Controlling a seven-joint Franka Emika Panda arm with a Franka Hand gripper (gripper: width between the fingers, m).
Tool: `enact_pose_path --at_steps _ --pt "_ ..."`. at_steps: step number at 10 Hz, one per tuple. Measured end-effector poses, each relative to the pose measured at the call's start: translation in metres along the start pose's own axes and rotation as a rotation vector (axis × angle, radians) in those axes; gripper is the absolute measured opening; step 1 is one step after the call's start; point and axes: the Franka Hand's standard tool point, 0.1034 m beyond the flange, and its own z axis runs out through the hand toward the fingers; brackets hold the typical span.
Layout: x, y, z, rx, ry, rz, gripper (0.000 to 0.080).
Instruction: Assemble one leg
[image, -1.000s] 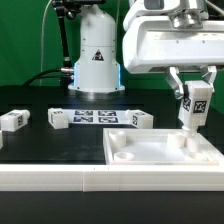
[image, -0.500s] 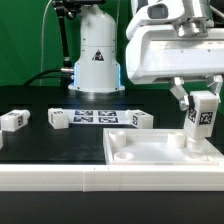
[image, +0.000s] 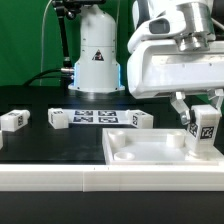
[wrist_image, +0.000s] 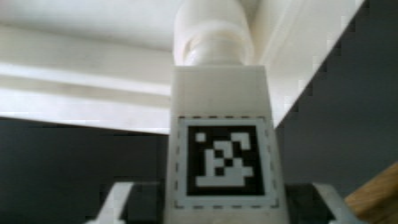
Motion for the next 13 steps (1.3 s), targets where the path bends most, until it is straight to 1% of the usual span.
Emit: enact_pose_path --at_steps 4,6,7,8,9,10,13 --pt "-0.0062 -0.0002 -0.0025 -0.021 0.08 -0.004 0.0294" --pt "-0.0058 -0.0003 -0.0013 -0.018 0.067 -0.003 0.0294" --pt "-0.0062 -0.0003 -0.0011 -0.017 0.066 -0.003 0.0473" --pt "-0.0064 -0.0003 -0.001 -0.017 0.066 -0.003 0.0588" --pt "-0.0065 -0.0003 -0.0009 -0.017 0.065 -0.003 0.0588" --pt "-0.0066 -0.0003 -0.0008 -0.017 0.065 -0.003 0.0637" --pt "-0.0068 -0.0003 -0.0007 -0.017 0.065 -0.003 0.0646"
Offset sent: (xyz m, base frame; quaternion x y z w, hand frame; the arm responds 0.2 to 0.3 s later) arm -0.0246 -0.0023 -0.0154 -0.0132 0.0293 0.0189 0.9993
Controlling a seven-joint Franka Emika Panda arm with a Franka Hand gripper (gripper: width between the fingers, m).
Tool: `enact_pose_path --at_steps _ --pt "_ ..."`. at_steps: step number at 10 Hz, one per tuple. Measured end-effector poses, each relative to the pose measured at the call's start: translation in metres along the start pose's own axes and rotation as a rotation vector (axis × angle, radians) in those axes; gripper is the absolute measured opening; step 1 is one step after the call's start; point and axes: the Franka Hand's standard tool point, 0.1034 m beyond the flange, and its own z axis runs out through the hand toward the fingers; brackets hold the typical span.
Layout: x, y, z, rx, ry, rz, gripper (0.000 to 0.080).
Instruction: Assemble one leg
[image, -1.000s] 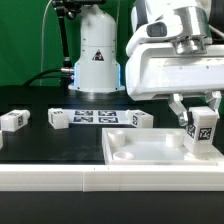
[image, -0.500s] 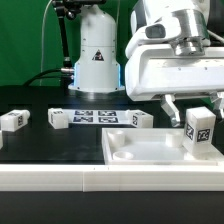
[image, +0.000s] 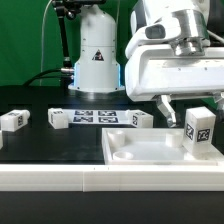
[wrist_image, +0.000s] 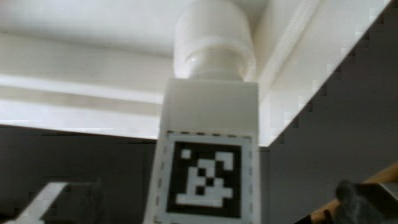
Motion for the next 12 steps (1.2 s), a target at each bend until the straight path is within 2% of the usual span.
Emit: enact_pose_path --at_steps 4,6,7,8,9,10,11,12 --pt "0.009 0.009 -0.008 -0.002 -0.021 -0.001 0.0649" --pt "0.009 0.008 -0.009 0.003 -0.038 -0.002 0.0649" --pt "0.007 0.006 -0.007 0.013 -0.07 -0.002 0.0649" --pt "0.005 0.002 -0.003 0.035 -0.145 0.006 0.0649" --pt "0.01 -0.001 0.0 0.058 -0.223 0.014 0.0649" --pt "0.015 0.0 0.002 0.067 -0.254 0.016 0.0649" --pt "0.012 -0.002 0.003 0.095 -0.365 0.018 0.0649" --pt "0.013 -0.003 0.003 0.112 -0.424 0.018 0.0649"
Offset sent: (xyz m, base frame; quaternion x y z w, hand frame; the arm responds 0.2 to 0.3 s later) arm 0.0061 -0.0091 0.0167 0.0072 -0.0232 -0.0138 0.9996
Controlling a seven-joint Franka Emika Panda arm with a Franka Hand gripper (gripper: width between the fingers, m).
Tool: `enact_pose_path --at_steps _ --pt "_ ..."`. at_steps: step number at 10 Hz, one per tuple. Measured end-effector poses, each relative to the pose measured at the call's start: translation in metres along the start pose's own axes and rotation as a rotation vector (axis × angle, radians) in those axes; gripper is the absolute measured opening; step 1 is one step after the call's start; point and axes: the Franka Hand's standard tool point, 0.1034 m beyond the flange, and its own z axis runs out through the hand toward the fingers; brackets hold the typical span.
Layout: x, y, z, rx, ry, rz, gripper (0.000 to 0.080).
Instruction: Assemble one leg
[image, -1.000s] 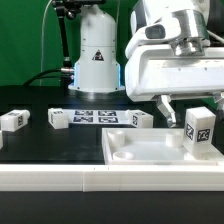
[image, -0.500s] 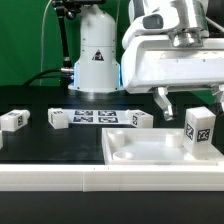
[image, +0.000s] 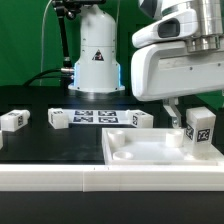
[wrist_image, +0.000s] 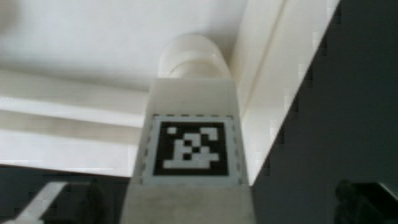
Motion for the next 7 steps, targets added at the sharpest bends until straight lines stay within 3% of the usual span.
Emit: enact_pose_path --at_steps 4,5,7 --pt "-0.007 -0.002 -0.002 0.062 -0.243 0.006 0.0649" --pt "-0.005 -0.001 -0.004 0.067 -0.265 0.018 0.0649" --pt "0.003 0.002 -0.006 0.051 -0.219 0.056 0.0649"
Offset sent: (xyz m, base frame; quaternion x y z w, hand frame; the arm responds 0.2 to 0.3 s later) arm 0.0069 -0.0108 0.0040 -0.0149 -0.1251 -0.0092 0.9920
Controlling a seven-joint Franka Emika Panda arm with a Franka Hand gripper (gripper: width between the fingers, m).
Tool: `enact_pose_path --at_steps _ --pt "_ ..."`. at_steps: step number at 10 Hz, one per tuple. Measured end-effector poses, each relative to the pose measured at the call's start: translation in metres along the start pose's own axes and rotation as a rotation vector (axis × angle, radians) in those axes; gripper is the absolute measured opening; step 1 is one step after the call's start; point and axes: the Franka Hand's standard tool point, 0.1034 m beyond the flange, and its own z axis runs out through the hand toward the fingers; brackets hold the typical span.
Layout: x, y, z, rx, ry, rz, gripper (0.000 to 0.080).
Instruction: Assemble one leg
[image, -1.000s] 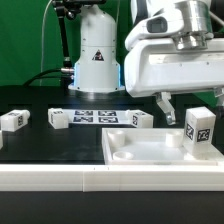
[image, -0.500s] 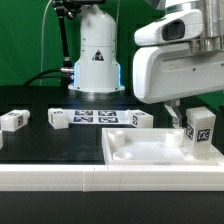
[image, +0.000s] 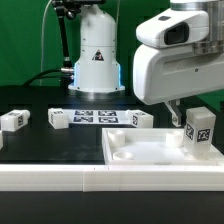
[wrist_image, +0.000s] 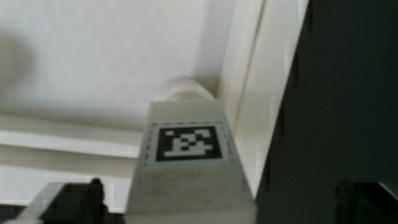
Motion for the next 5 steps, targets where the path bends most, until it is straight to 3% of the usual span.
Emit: enact_pose_path --at_steps 4,5 --pt "0.0092 0.005 -0.006 -0.015 0.081 0.002 0.0649" --pt "0.0092 0.0045 -0.0057 -0.015 0.081 0.001 0.0516"
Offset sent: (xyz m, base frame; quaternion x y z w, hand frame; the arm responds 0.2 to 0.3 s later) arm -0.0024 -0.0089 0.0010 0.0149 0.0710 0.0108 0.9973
